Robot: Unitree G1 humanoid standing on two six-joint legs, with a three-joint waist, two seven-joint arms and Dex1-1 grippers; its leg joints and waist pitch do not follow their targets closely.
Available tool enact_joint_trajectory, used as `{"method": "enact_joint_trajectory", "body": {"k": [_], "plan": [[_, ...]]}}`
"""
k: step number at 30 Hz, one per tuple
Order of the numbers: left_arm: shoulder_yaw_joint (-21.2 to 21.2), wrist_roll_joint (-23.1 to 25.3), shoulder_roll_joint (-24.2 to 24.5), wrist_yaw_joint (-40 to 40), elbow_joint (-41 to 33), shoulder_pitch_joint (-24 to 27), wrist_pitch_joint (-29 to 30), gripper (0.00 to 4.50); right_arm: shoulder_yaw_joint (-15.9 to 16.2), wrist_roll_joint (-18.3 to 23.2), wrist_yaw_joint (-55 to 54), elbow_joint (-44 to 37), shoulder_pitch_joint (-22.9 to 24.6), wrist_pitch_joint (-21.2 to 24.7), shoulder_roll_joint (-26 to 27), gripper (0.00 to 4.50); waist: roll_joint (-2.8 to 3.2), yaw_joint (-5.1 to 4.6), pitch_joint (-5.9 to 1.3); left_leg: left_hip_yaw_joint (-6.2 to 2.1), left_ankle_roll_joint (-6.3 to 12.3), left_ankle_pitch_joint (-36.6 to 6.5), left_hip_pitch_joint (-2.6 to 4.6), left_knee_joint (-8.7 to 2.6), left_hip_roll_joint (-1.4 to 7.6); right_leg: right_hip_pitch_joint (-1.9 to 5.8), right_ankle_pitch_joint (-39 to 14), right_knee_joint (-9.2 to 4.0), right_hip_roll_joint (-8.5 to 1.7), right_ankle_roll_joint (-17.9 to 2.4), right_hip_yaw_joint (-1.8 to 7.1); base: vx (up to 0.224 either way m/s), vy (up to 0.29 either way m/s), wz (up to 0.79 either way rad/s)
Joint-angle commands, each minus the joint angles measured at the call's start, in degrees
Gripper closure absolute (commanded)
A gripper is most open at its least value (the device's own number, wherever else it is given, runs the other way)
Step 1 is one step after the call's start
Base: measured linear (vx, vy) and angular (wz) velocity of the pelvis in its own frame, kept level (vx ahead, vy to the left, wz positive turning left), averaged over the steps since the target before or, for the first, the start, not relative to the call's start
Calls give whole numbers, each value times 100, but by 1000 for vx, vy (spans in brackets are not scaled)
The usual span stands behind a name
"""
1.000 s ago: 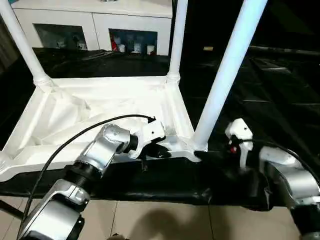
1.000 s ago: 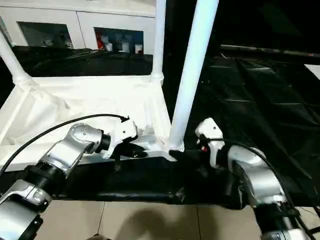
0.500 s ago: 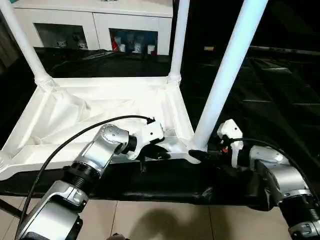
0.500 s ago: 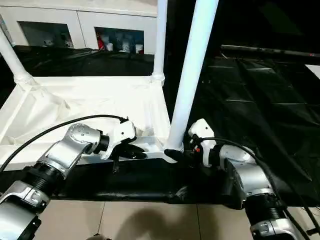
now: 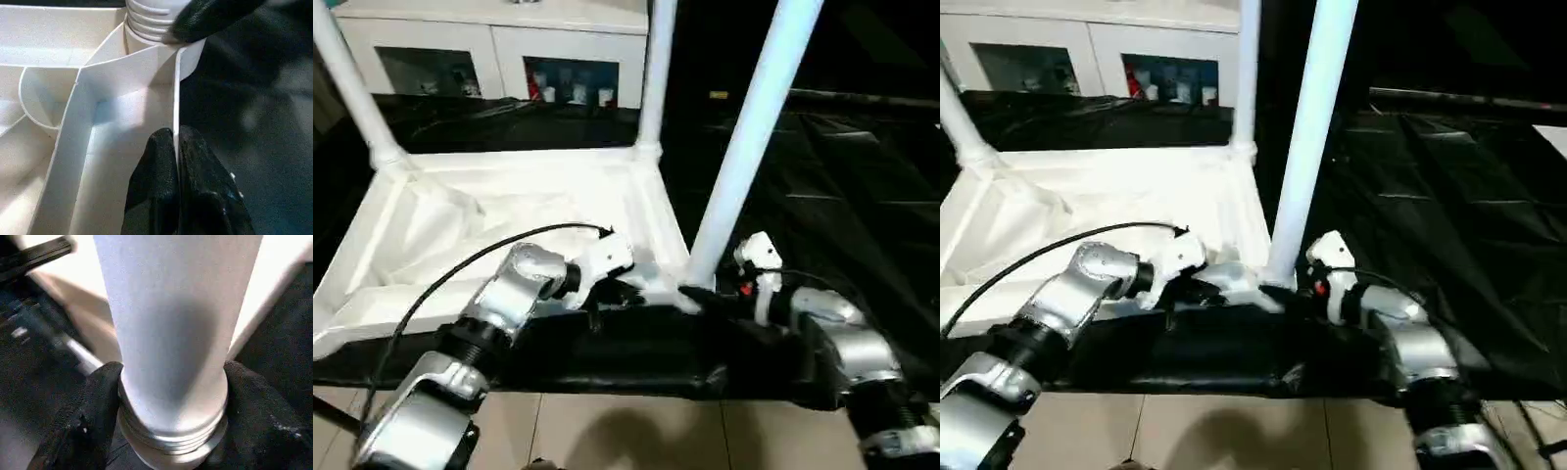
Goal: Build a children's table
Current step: Rotate leg to tighten
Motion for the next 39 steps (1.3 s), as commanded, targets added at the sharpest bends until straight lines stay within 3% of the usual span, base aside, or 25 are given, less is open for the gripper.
{"method": "enact_joint_trajectory", "body": {"k": [1, 3, 4, 5, 6, 9, 11, 13, 17, 19, 23, 24, 28, 30, 34, 37, 39], "plan": [[264, -164, -438, 651, 337, -105, 82, 450, -124, -200, -850, 395, -18, -19, 242, 173, -49, 1, -345, -32, 105, -1184, 56, -375, 54, 239, -973, -477, -204, -1290, 153, 0, 0, 0], [320, -111, -731, 1131, 721, -257, 49, 450, -328, -163, -1645, 509, -45, 13, 653, 174, -55, -15, -336, -35, 98, -1221, 46, -381, 35, 236, -1074, -504, -203, -1233, 156, 0, 0, 0], [332, -75, -826, 1329, 852, -313, 27, 450, -396, -133, -1892, 517, -59, 33, 804, 174, -23, -11, -341, -40, 88, -1226, 48, -385, 30, 233, -1120, -503, -207, -1209, 159, 0, 0, 0], [338, -56, -863, 1409, 900, -334, 18, 450, -428, -126, -1981, 521, -66, 37, 865, 174, -52, -6, -345, -47, 104, -1257, 50, -385, 30, 246, -1212, -523, -209, -1144, 152, 0, 0, 0], [355, -9, -1045, 1685, 1124, -431, -53, 450, -495, -157, -2449, 517, -114, 47, 1188, 174, -16, -9, -352, -47, 118, -1260, 48, -392, 31, 238, -1246, -537, -212, -1095, 158, 0, 0, 0], [260, 154, -1211, 1896, 1345, -550, -359, 450, -324, -233, -2602, 471, -173, -10, 1595, 174, 19, -24, -339, -56, 85, -1413, 49, -414, 23, 223, -1478, -579, -203, -985, 148, 0, 0, 0], [228, 206, -1251, 1881, 1404, -584, -466, 450, -161, -260, -2414, 401, -155, -98, 1692, 174, 12, -24, -339, -68, 97, -1503, 46, -429, 29, 228, -1594, -595, -207, -916, 143, 0, 0, 0], [186, 272, -1253, 1798, 1476, -620, -578, 450, -4, -328, -2185, 304, -109, -242, 1690, 119, 16, -18, -341, -71, 100, -1540, 54, -432, 36, 221, -1609, -599, -211, -907, 145, 0, 0, 0], [106, 327, -1059, 1527, 1507, -594, -778, 450, -29, -208, -1676, 36, -38, -216, 1380, 95, -3, 1, -343, -68, 214, -1481, 34, -438, 43, 240, -1435, -595, -218, -941, 148, 0, 0, 0], [104, 300, -960, 1296, 1471, -548, -866, 450, 32, -241, -1354, -87, -10, -196, 1129, 60, -10, 10, -353, -70, 252, -1375, 17, -430, 41, 265, -1325, -578, -218, -957, 142, 0, 0, 0], [61, 265, -663, 679, 1321, -416, -1009, 450, -35, -55, -602, -369, 48, -129, 539, 60, -32, 34, -358, -59, 377, -1231, 1, -413, 49, 284, -1168, -561, -227, -1014, 142, 0, 0, 0], [66, 155, -465, 188, 1182, -300, -1189, 450, -20, -5, -19, -472, 104, -100, 99, 60, -14, 37, -362, -69, 408, -1140, 10, -421, 62, 284, -1038, -551, -232, -1089, 130, 0, 0, 0], [-1, -41, -147, -722, 884, -108, -1408, 450, 77, 16, 774, -523, 175, -5, -388, 60, -28, 38, -373, -52, 544, -973, 9, -397, 77, 289, -619, -498, -226, -1282, 130, 0, 0, 0], [-3, -227, -29, -1183, 626, 11, -1285, 450, 142, -43, 995, -459, 152, -24, -526, 60, -20, 41, -374, -44, 595, -880, 15, -394, 92, 278, -431, -466, -225, -1411, 134, 0, 0, 0], [-4, -304, 34, -1370, 475, 66, -1185, 450, 200, -66, 1110, -436, 118, -1, -581, 60, -15, 93, -373, -15, 569, -934, 57, -390, 107, 256, -363, -456, -217, -1518, 138, 0, 0, 0], [-41, -273, 113, -1506, 383, 120, -1194, 450, 233, -12, 1243, -417, 84, 35, -609, 60, -21, 99, -356, -18, 518, -1065, 44, -408, 108, 260, -572, -476, -231, -1459, 136, 0, 0, 0], [-27, -265, 149, -1597, 321, 163, -1175, 450, 253, 16, 1360, -388, 64, 42, -621, 92, -43, 96, -350, -17, 474, -1148, 47, -414, 104, 258, -759, -496, -233, -1393, 138, 0, 0, 0]]}}
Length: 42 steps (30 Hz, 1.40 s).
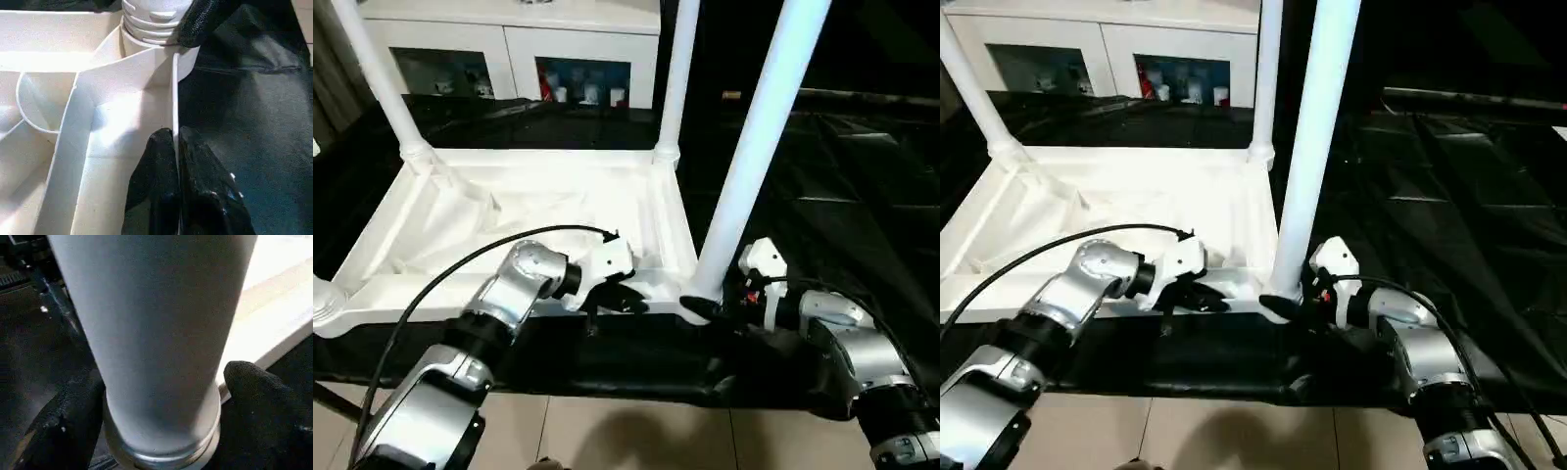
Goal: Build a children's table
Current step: Rotate leg to tighten
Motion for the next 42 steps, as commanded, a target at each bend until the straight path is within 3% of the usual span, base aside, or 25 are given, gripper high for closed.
{"method": "enact_joint_trajectory", "body": {"k": [1, 11, 12, 16, 20, 24, 27, 29, 32, 33, 36, 39, 42], "plan": [[-25, -309, -73, -380, -108, 157, 16, 450, -19, 1, 85, 62, -113, -1, -88, 92, -111, -1, -308, -25, 422, -1179, 66, -339, 122, 249, -856, -410, -231, -1378, 155, 0, 0, 0], [23, -251, -67, -268, -158, 212, 111, 450, -164, 34, -206, 229, -102, -24, 82, 168, -113, -24, -307, -28, 385, -1124, 61, -342, 114, 240, -873, -413, -230, -1328, 159, 0, 0, 0], [100, -120, -198, 218, 65, 115, 182, 450, -269, -98, -759, 463, -140, -110, 231, 171, -105, -37, -296, -28, 345, -1170, 61, -352, 114, 222, -968, -425, -231, -1314, 160, 0, 0, 0], [234, -8, -403, 866, 394, -42, 268, 450, -391, -242, -1476, 726, -176, -122, 436, 175, -114, -80, -281, -44, 147, -1379, 77, -387, 101, 213, -1486, -480, -226, -1136, 160, 0, 0, 0], [497, 160, -941, 2441, 1105, -471, 574, 450, -680, -340, -3129, 974, -149, 287, 1126, 176, -114, -102, -293, -56, 53, -1419, 94, -393, 83, 201, -1559, -499, -227, -1053, 163, 0, 0, 0], [590, 233, -1436, 3236, 1527, -755, 659, 450, -493, -475, -3779, 979, -195, 267, 1732, 176, -79, -96, -293, -49, 81, -1448, 91, -388, 63, 199, -1584, -542, -223, -974, 171, 0, 0, 0], [528, 286, -1538, 3261, 1608, -813, 593, 450, -330, -469, -3600, 889, -212, 96, 1894, 176, -73, -73, -294, -53, 148, -1459, 76, -390, 58, 210, -1606, -554, -222, -912, 165, 0, 0, 0], [507, 303, -1560, 3218, 1635, -835, 533, 450, -241, -524, -3439, 840, -228, -82, 1882, 120, -62, -69, -295, -57, 162, -1498, 69, -396, 62, 211, -1638, -559, -223, -883, 164, 0, 0, 0], [469, 303, -1503, 2973, 1623, -828, 371, 450, -293, -430, -3120, 737, -297, -116, 1731, 97, -49, -73, -292, -67, 188, -1562, 56, -412, 67, 217, -1658, -558, -219, -875, 155, 0, 0, 0], [459, 304, -1494, 2942, 1621, -826, 341, 450, -294, -429, -3098, 728, -303, -117, 1713, 71, -50, -75, -289, -72, 188, -1583, 49, -418, 65, 222, -1700, -564, -220, -866, 150, 0, 0, 0], [365, 310, -1334, 2485, 1534, -735, 62, 450, -220, -375, -2523, 557, -315, -99, 1348, 62, -60, -109, -299, -72, 226, -1621, 43, -410, 70, 232, -1661, -563, -216, -885, 150, 0, 0, 0], [301, 157, -956, 1410, 1304, -481, -278, 450, -96, -359, -1372, 510, -267, -308, 589, 62, -109, -113, -303, -57, 372, -1467, 11, -376, 72, 255, -1467, -540, -228, -970, 151, 0, 0, 0], [291, 48, -795, 954, 1129, -367, -245, 450, -178, -271, -1071, 473, -266, -290, 403, 62, -114, -112, -313, -47, 482, -1274, 6, -359, 65, 265, -1340, -527, -237, -1040, 149, 0, 0, 0]]}}
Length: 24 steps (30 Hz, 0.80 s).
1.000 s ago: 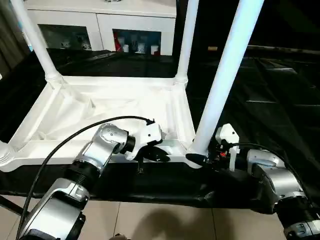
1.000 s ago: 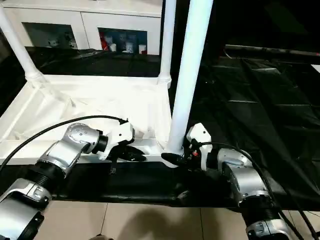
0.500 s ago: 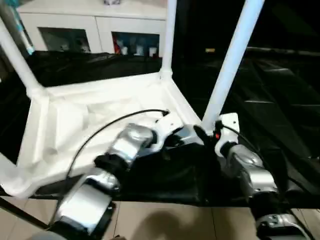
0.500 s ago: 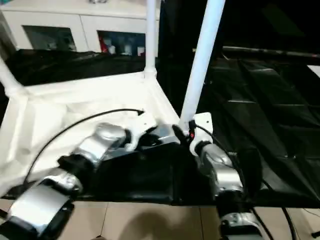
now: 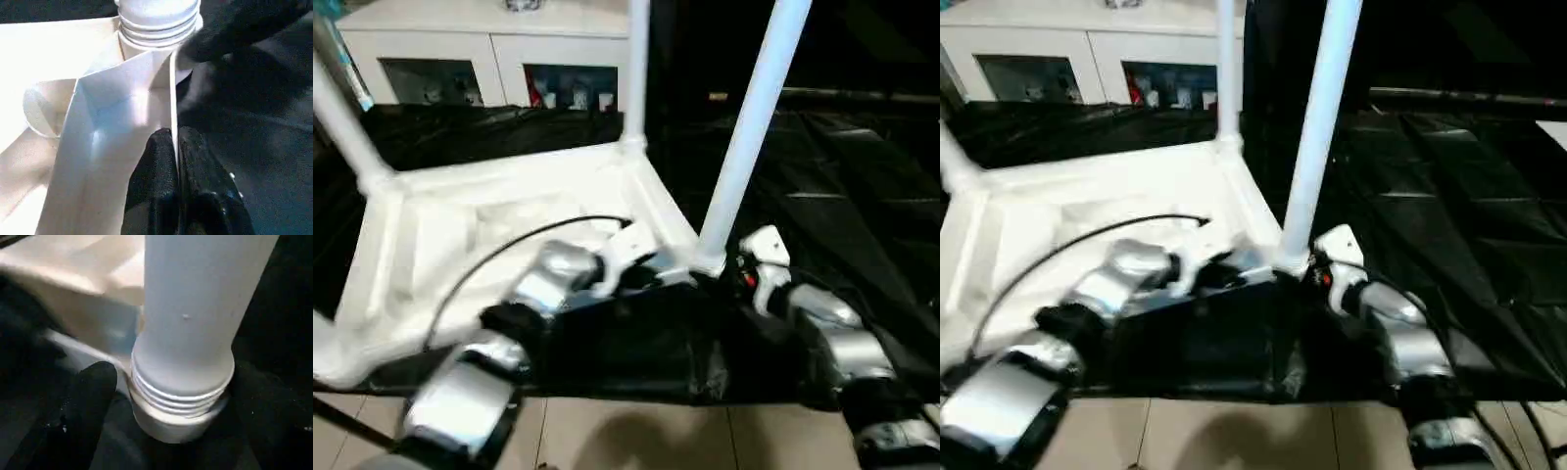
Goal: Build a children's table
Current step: Rotate leg to tighten
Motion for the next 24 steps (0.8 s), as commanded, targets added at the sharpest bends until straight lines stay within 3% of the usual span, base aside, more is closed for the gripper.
{"method": "enact_joint_trajectory", "body": {"k": [1, 2, 4, 5, 8, 11, 16, 21, 24], "plan": [[-170, -314, 169, -1000, -354, 351, -120, 450, 46, 175, 525, -223, -25, 7, -151, 62, -155, 36, -281, -35, 515, -1153, -1, -300, 79, 256, -1183, -485, -245, -1144, 154, 0, 0, 0], [-170, -314, 169, -1000, -354, 351, -120, 450, 46, 175, 525, -223, -25, 7, -151, 62, -154, 40, -293, -49, 547, -1077, -13, -302, 90, 280, -1039, -458, -253, -1199, 150, 0, 0, 0], [-231, -453, 403, -1516, -629, 513, -81, 450, 29, 319, 875, -327, -1, 120, -302, 62, -120, 25, -285, -26, 609, -1000, 6, -291, 111, 249, -671, -416, -213, -1399, 144, 0, 0, 0], [-232, -482, 433, -1585, -680, 540, -56, 450, 34, 341, 930, -350, 9, 138, -322, 62, -174, 35, -291, -19, 638, -926, -7, -288, 119, 267, -514, -388, -207, -1456, 135, 0, 0, 0], [-244, -630, 585, -1899, -982, 682, 168, 450, 95, 374, 1128, -448, 59, 149, -403, 62, -119, 60, -288, -11, 644, -891, 16, -285, 141, 243, -337, -351, -206, -1563, 136, 0, 0, 0], [-236, -629, 652, -2050, -1082, 742, 177, 450, 197, 445, 1400, -468, 73, 195, -473, 62, -134, 76, -277, 1, 616, -973, 22, -284, 130, 245, -448, -367, -215, -1540, 146, 0, 0, 0], [-208, -616, 694, -2080, -1197, 822, 179, 450, 222, 393, 1533, -361, 61, 171, -430, 110, -156, 101, -262, -8, 468, -1133, 31, -305, 128, 233, -943, -411, -235, -1357, 159, 0, 0, 0], [-228, -651, 770, -2116, -1438, 908, 345, 450, 179, 470, 1536, -365, 57, 233, -392, 140, -151, 89, -277, -13, 470, -972, 22, -296, 125, 246, -602, -371, -225, -1411, 161, 0, 0, 0], [-172, -535, 646, -1753, -1254, 823, 367, 450, 57, 362, 923, -85, 15, 162, -233, 160, -147, 55, -270, -7, 459, -964, 27, -294, 110, 232, -556, -376, -214, -1451, 160, 0, 0, 0]]}}
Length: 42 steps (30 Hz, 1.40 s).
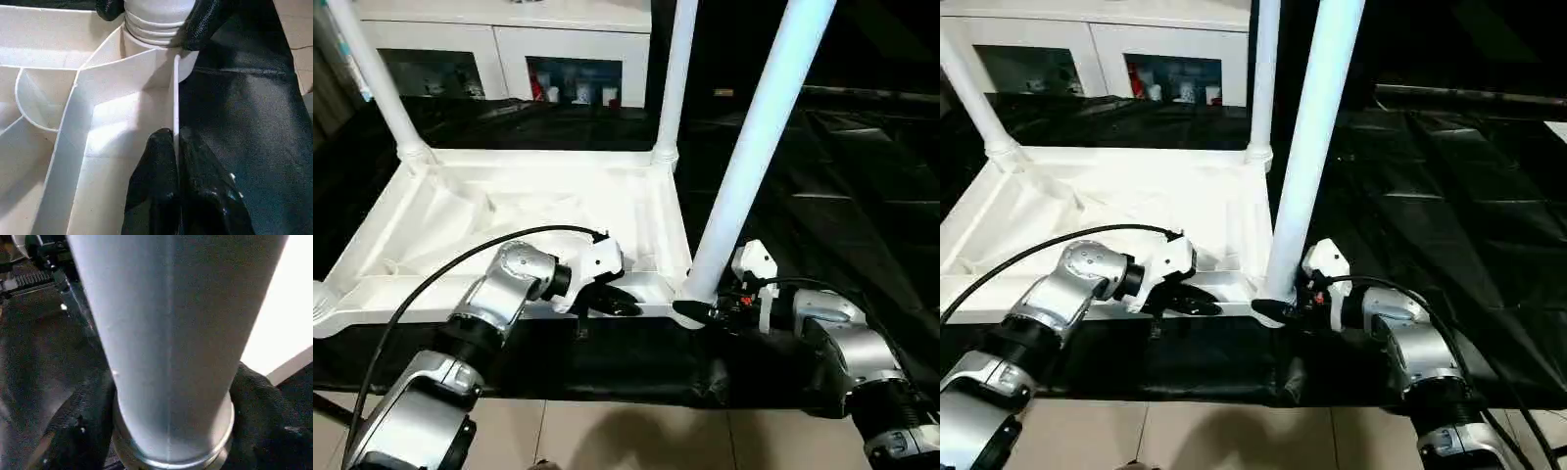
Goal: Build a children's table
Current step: Rotate leg to tighten
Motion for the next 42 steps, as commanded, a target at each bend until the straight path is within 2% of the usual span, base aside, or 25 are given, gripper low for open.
{"method": "enact_joint_trajectory", "body": {"k": [1, 3, 4, 5, 6, 7, 8, 9, 10, 13, 15, 17, 18, 19, 23, 25, 28, 29, 33, 34, 36, 37, 39, 41, 42], "plan": [[-53, -180, -189, -121, 177, 127, 16, 450, -341, -73, -685, 321, -97, 38, -25, 167, -95, 3, -307, -24, 439, -1005, 50, -320, 103, 257, -587, -389, -212, -1427, 148, 0, 0, 0], [23, -8, -385, 515, 499, -26, 13, 450, -434, -260, -1390, 585, -150, 21, 136, 175, -92, -25, -289, -24, 344, -1150, 69, -334, 99, 235, -848, -427, -220, -1392, 154, 0, 0, 0], [137, 157, -686, 1413, 926, -263, -6, 450, -587, -420, -2345, 829, -197, 109, 407, 176, -94, -51, -285, -33, 240, -1214, 65, -346, 95, 239, -1032, -444, -215, -1336, 153, 0, 0, 0], [153, 179, -734, 1550, 987, -300, -3, 450, -623, -430, -2502, 862, -205, 137, 458, 177, -94, -62, -277, -33, 170, -1270, 81, -354, 94, 222, -1122, -455, -209, -1304, 156, 0, 0, 0], [245, 227, -969, 2148, 1235, -465, 150, 450, -807, -405, -3171, 961, -237, 275, 721, 177, -119, -86, -284, -52, 69, -1365, 76, -367, 84, 247, -1383, -472, -225, -1208, 154, 0, 0, 0], [274, 231, -1034, 2301, 1284, -504, 221, 450, -858, -387, -3336, 979, -244, 312, 795, 179, -108, -79, -280, -47, 61, -1384, 86, -369, 87, 232, -1412, -484, -228, -1180, 161, 0, 0, 0], [293, 234, -1075, 2398, 1315, -528, 267, 450, -891, -376, -3441, 990, -249, 336, 842, 179, -123, -77, -271, -47, 78, -1441, 92, -367, 79, 221, -1515, -508, -228, -1128, 161, 0, 0, 0], [333, 233, -1194, 2618, 1382, -588, 360, 450, -919, -385, -3661, 971, -241, 393, 967, 180, -73, -69, -275, -56, 77, -1460, 89, -368, 78, 230, -1556, -509, -236, -1104, 163, 0, 0, 0], [366, 236, -1406, 2924, 1484, -684, 435, 450, -892, -448, -4004, 903, -227, 459, 1218, 180, -88, -81, -276, -45, 85, -1469, 87, -364, 72, 215, -1554, -530, -224, -1054, 169, 0, 0, 0], [329, 268, -1526, 3035, 1550, -736, 406, 450, -844, -440, -4140, 845, -224, 481, 1409, 180, -85, -60, -275, -58, 123, -1503, 82, -376, 71, 221, -1604, -550, -225, -986, 159, 0, 0, 0], [270, 341, -1609, 2997, 1639, -786, 270, 450, -698, -449, -4091, 806, -256, 371, 1569, 180, -51, -69, -278, -69, 122, -1536, 71, -385, 70, 225, -1587, -547, -220, -971, 155, 0, 0, 0], [240, 402, -1640, 3016, 1770, -844, 161, 450, -624, -471, -4003, 767, -276, 257, 1625, 180, -56, -75, -274, -69, 110, -1631, 79, -392, 71, 217, -1644, -559, -215, -950, 152, 0, 0, 0], [182, 449, -1600, 2969, 1826, -858, 23, 450, -548, -529, -3817, 668, -263, 54, 1566, 180, -63, -73, -276, -70, 106, -1678, 81, -393, 72, 214, -1653, -562, -215, -945, 154, 0, 0, 0], [179, 450, -1597, 2965, 1825, -857, 19, 450, -549, -527, -3809, 665, -262, 52, 1564, 124, -59, -66, -276, -72, 110, -1684, 83, -395, 77, 211, -1644, -565, -223, -950, 156, 0, 0, 0], [44, 485, -1340, 2503, 1691, -739, -223, 450, -581, -337, -3153, 454, -254, 54, 1267, 100, -95, -51, -287, -72, 252, -1487, 35, -381, 79, 264, -1373, -528, -233, -993, 150, 0, 0, 0], [5, 460, -1252, 2240, 1622, -681, -404, 450, -551, -358, -2986, 414, -261, 55, 1121, 71, -103, -46, -289, -59, 314, -1379, 38, -365, 80, 263, -1263, -521, -237, -1048, 152, 0, 0, 0], [-46, 430, -1095, 1875, 1534, -597, -585, 450, -490, -327, -2521, 347, -248, 58, 853, 71, -105, -50, -298, -60, 373, -1220, 15, -353, 70, 289, -1116, -501, -235, -1085, 142, 0, 0, 0], [-74, 405, -1005, 1623, 1509, -556, -673, 450, -467, -275, -2204, 301, -230, 72, 699, 71, -105, -50, -291, -54, 400, -1226, 33, -352, 82, 270, -1095, -504, -233, -1132, 143, 0, 0, 0], [-172, 299, -554, 622, 1254, -370, -892, 450, -263, -40, -660, -129, -24, 271, -83, 71, -99, -23, -292, -59, 517, -1227, 36, -347, 115, 296, -825, -464, -224, -1267, 143, 0, 0, 0], [-156, 254, -518, 511, 1212, -352, -876, 450, -250, -34, -544, -148, -16, 278, -155, 71, -123, -26, -294, -55, 540, -1202, 34, -340, 118, 296, -755, -452, -226, -1307, 144, 0, 0, 0], [-114, 114, -426, 182, 1065, -297, -771, 450, -230, -13, -272, -174, -21, 326, -313, 71, -97, -18, -302, -44, 547, -1105, 34, -335, 121, 284, -571, -418, -219, -1410, 139, 0, 0, 0], [-131, -21, -300, -208, 824, -215, -560, 450, -250, 23, -111, -148, -61, 330, -395, 71, -97, -6, -306, -40, 558, -1043, 41, -327, 130, 289, -459, -395, -221, -1480, 134, 0, 0, 0], [-149, -76, -244, -373, 716, -174, -478, 450, -255, 67, -25, -158, -70, 367, -420, 71, -93, 6, -306, -26, 557, -1005, 41, -318, 134, 288, -355, -369, -220, -1574, 129, 0, 0, 0], [-159, -123, -183, -542, 629, -132, -433, 450, -215, 108, 102, -162, -85, 406, -459, 71, -119, 14, -312, -17, 571, -961, 42, -305, 130, 290, -312, -364, -222, -1594, 134, 0, 0, 0], [-161, -142, -161, -599, 603, -116, -420, 450, -183, 110, 146, -159, -91, 420, -471, 71, -107, 23, -312, -21, 571, -953, 42, -307, 132, 292, -309, -359, -226, -1596, 134, 0, 0, 0]]}}
